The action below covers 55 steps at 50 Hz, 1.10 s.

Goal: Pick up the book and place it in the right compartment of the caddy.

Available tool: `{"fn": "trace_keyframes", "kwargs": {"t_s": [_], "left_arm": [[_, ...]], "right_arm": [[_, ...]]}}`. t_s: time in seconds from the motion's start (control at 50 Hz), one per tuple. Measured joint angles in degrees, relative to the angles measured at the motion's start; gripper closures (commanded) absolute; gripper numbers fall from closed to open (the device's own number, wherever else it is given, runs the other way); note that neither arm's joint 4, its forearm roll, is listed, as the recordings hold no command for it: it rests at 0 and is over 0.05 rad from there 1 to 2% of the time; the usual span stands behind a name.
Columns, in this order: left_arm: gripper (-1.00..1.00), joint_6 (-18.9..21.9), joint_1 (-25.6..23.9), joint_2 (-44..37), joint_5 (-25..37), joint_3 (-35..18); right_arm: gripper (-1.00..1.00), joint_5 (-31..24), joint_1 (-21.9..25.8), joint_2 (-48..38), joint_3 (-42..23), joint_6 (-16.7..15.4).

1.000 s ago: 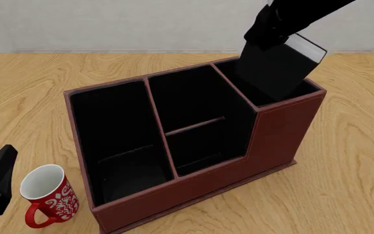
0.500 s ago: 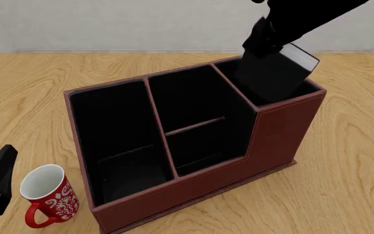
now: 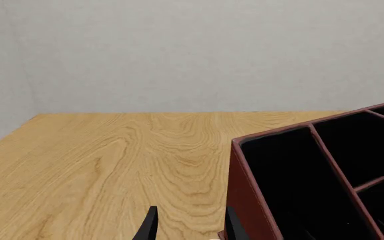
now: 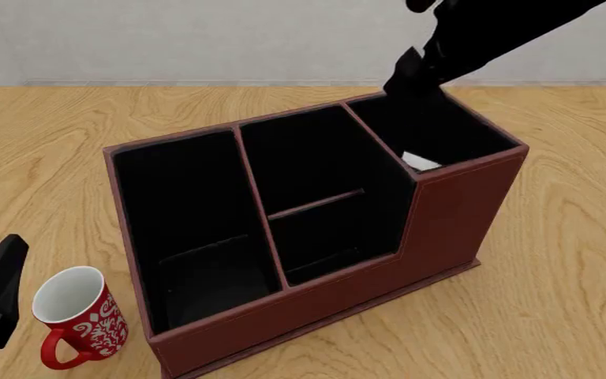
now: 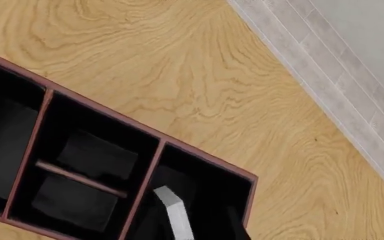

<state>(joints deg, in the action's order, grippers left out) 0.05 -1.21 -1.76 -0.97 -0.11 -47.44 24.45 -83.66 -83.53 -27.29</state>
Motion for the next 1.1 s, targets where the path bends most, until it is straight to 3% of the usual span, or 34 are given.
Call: {"fn": "trace_keyframes", "kwargs": {"t_s": [0.76,1.1], "left_arm": [[-1.00,0.0,0.0,0.0,0.0,0.0],[-1.00,0.0,0.0,0.0,0.0,0.0]], "right_arm": [[-1.00,0.5,-0.4,6.3,0.3,0.5],[-1.00,7.4,-1.1,13.6,6.3,1.1]]}}
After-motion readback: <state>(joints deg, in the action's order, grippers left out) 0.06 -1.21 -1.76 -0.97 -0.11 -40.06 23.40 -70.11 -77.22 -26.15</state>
